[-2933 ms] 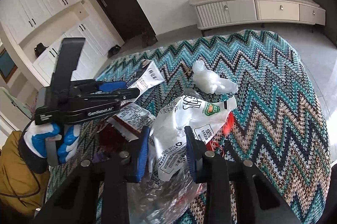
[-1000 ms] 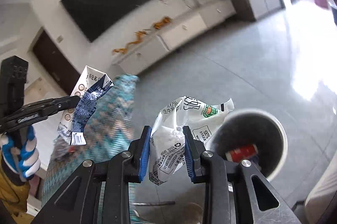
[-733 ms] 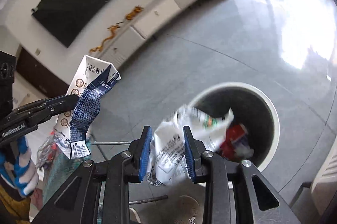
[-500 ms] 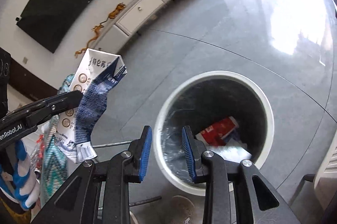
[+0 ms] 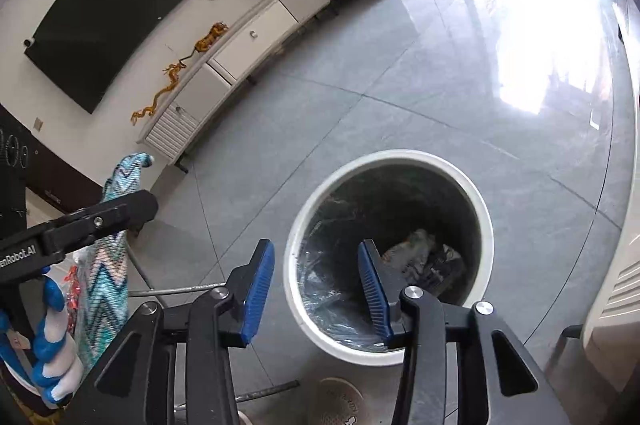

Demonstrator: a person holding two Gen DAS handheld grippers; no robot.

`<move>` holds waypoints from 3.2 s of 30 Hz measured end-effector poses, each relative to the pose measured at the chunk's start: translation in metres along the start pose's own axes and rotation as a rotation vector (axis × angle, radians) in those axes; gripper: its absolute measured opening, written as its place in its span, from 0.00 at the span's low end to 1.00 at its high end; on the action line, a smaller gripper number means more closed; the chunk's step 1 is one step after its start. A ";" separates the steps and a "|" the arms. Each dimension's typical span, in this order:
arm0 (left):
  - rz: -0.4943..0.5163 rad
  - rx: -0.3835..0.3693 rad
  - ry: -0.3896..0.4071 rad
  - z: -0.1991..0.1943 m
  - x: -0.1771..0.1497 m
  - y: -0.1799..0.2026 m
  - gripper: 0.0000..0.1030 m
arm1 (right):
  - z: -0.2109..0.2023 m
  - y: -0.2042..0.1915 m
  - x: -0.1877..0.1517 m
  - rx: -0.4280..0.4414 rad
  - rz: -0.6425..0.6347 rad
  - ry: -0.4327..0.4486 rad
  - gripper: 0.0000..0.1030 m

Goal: Collect trash
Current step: 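Move both tools back over the remaining trash on the blanket, then grasp the clear plastic bag with the right tool while the left tool grasps the brown snack bag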

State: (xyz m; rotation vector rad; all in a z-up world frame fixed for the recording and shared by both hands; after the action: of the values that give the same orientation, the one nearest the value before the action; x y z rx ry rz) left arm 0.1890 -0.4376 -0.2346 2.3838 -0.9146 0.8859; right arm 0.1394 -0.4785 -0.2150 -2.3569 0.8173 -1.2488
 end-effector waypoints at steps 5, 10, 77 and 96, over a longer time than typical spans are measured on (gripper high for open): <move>0.004 0.029 0.088 -0.049 0.014 -0.012 0.44 | -0.023 -0.040 0.013 0.023 -0.068 0.047 0.45; 0.003 0.112 0.193 -0.116 0.019 -0.044 0.44 | -0.044 -0.093 0.024 0.067 -0.133 0.101 0.47; -0.324 0.503 0.402 -0.395 -0.202 -0.335 0.68 | 0.000 -0.421 -0.149 0.418 -0.566 -0.150 0.53; -0.237 0.459 0.293 -0.335 -0.177 -0.331 0.68 | 0.092 -0.418 -0.204 0.434 -0.613 -0.313 0.21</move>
State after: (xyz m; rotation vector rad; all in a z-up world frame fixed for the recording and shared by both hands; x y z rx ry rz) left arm 0.1849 0.0622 -0.1775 2.5588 -0.3305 1.4182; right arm 0.2620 -0.0231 -0.1666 -2.3978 -0.2798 -1.0654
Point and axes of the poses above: each gripper's, at about its wrist camera, not at the fingertips, and z roughly the way its jaws point, y to its right, x to its top, the point moved 10 cm from there along z, roughly the way its jaws point, and after that the axes turned 15 degrees about y, right-handed, at the moved point
